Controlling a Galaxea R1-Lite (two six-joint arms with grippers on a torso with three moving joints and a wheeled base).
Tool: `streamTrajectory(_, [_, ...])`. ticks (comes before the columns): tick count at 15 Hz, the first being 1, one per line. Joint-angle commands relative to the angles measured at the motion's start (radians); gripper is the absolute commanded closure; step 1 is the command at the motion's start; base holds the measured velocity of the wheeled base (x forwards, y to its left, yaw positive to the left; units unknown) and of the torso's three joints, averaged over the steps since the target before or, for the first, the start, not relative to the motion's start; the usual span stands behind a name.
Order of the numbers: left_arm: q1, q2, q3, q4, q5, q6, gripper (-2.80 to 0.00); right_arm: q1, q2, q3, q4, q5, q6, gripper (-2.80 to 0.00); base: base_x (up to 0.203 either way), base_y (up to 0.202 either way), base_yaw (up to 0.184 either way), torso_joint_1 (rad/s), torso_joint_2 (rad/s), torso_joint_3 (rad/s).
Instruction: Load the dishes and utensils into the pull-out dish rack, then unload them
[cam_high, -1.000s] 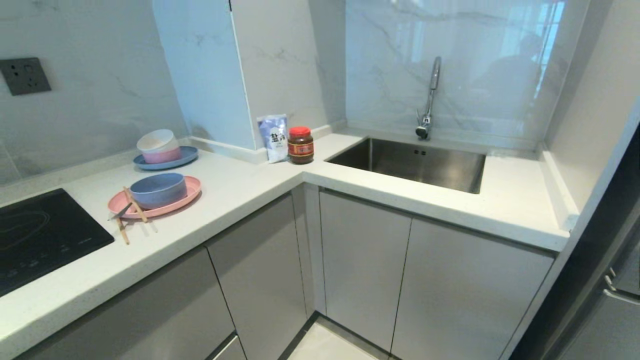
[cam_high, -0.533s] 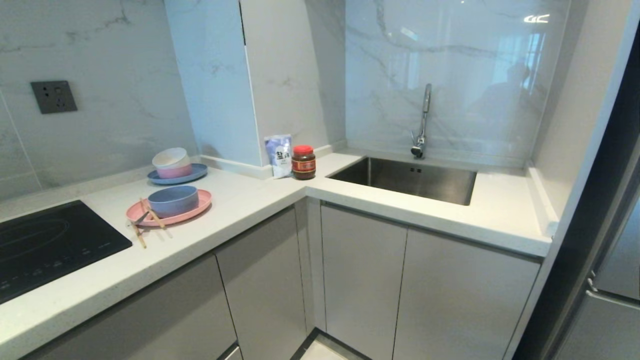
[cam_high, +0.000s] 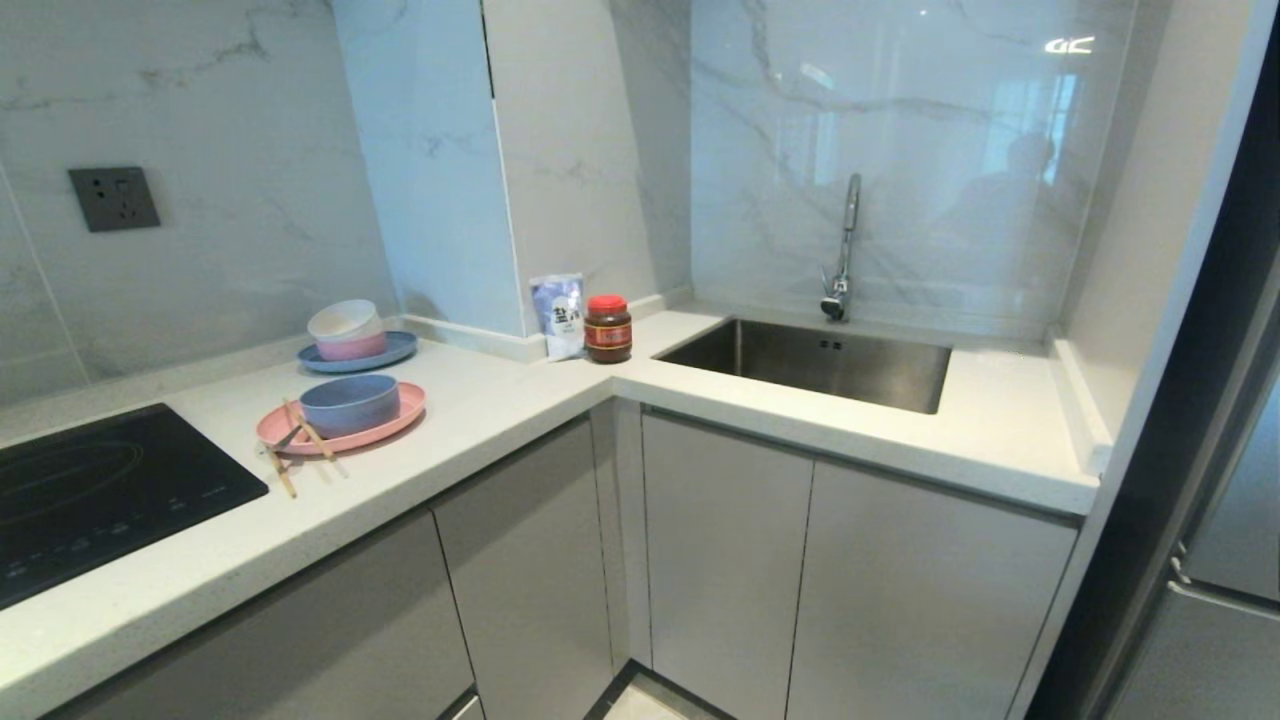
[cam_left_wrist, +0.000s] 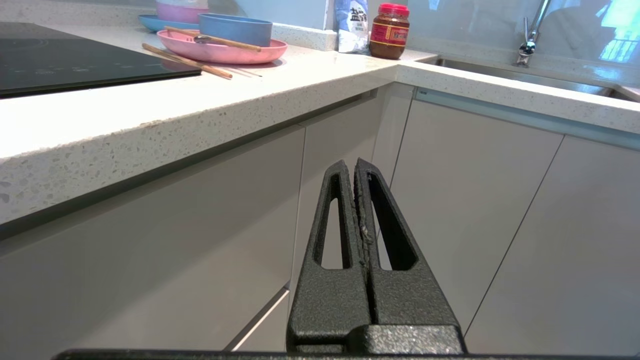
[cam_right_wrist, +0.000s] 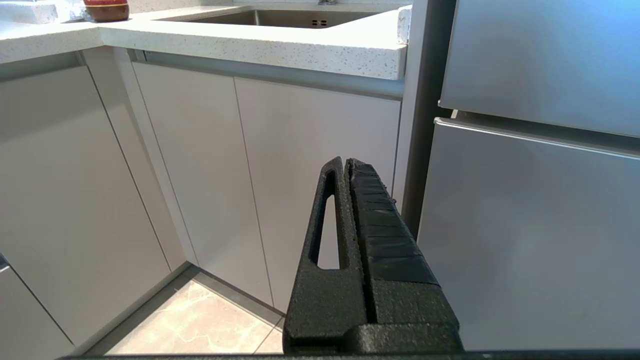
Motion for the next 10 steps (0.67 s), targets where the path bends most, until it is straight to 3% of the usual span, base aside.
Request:
streamTrajectory(1, [0.000, 0.002, 0.025, -0.001, 0.000, -0.001, 0.00, 0.001, -0.004, 0.002, -0.001, 0.000, 0.000, 0.00, 0.000, 0.000, 0.000, 0.000, 0.00, 0.000])
streamTrajectory(10, [0.000, 0.002, 0.025, -0.001, 0.002, -0.001, 0.00, 0.001, -0.004, 0.002, -0.001, 0.000, 0.000, 0.00, 0.000, 0.000, 0.000, 0.000, 0.00, 0.000])
